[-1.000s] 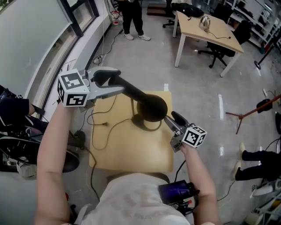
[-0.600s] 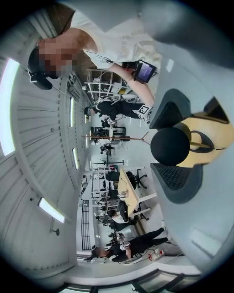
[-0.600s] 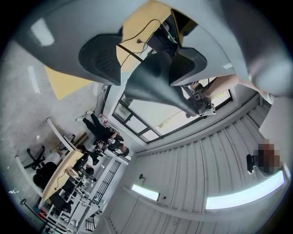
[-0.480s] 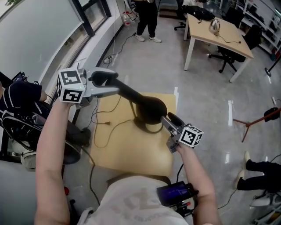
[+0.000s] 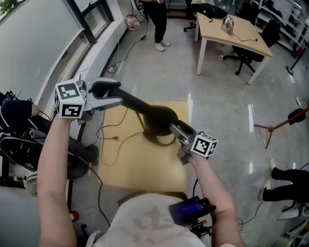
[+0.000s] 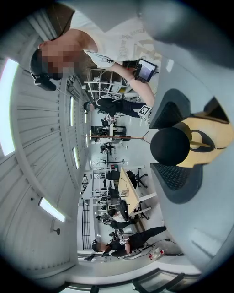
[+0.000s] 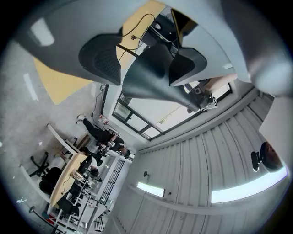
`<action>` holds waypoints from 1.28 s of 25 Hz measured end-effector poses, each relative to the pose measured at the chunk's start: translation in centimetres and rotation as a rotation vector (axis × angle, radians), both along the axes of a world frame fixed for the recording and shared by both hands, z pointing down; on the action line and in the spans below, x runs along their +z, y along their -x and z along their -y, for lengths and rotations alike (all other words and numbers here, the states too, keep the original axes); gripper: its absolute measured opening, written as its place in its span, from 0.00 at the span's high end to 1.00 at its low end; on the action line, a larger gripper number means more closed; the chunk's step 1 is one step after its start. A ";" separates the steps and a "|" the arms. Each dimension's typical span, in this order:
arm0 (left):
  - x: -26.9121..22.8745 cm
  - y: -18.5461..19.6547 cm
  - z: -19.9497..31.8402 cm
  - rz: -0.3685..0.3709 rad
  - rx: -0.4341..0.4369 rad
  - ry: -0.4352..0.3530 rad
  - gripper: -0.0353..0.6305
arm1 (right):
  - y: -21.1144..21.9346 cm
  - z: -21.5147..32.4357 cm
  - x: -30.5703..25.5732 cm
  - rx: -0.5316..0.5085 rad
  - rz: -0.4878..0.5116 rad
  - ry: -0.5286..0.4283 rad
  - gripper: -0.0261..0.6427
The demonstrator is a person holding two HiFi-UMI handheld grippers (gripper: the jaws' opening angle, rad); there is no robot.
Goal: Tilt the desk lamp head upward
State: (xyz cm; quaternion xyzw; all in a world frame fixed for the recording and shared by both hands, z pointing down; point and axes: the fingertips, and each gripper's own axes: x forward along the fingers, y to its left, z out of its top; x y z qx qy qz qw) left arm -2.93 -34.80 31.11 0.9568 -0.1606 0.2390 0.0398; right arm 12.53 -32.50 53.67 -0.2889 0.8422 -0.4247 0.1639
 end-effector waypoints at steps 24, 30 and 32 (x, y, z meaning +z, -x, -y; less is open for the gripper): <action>-0.6 0.8 -0.1 -0.042 -0.007 0.006 0.59 | -1.4 0.6 -3.8 0.169 0.002 0.062 0.48; -0.2 0.4 1.1 -0.068 -0.010 -0.028 0.59 | -3.0 2.1 -4.5 0.178 -0.044 0.039 0.48; 0.8 0.8 0.8 -0.070 0.000 -0.016 0.59 | -3.6 1.7 -4.5 0.197 -0.066 0.044 0.48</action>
